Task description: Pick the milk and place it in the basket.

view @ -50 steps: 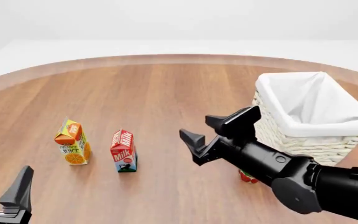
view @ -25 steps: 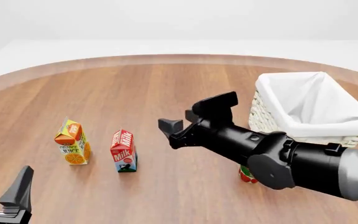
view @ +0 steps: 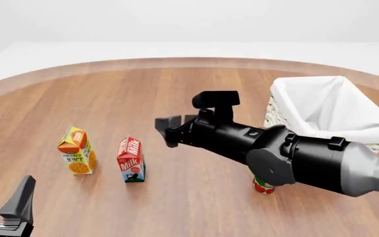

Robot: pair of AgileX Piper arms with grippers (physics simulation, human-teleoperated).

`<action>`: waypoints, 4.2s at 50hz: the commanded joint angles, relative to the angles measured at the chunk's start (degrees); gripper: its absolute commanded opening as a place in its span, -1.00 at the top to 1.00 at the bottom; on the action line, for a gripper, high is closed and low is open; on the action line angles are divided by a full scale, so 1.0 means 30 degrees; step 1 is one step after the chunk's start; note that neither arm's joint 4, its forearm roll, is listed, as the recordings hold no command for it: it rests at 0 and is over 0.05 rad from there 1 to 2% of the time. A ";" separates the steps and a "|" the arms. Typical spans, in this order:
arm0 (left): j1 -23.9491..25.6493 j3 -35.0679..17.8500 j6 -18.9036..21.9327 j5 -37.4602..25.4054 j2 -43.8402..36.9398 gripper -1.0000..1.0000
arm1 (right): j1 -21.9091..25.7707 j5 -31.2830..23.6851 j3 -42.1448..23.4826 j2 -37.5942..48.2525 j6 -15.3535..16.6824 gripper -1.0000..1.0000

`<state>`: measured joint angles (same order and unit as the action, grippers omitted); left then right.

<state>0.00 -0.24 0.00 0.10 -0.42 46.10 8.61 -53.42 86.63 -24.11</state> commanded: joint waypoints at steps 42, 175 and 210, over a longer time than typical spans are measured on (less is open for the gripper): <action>0.0000 0.0000 0.0000 0.0000 0.0000 -1.00 | 0.0745 -0.2716 -0.5024 0.4287 -0.2172 -1.00; 0.0000 0.0000 0.0000 0.0000 0.0000 -1.00 | 0.1304 -0.1006 -0.8640 1.1634 -0.5194 -1.00; 0.0000 0.0000 0.0000 0.0000 0.0000 -1.00 | 0.1597 0.0076 -0.8445 1.2165 -0.5859 1.00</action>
<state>0.00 -0.24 0.00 0.10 -0.42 50.54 7.91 -79.06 123.08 -41.07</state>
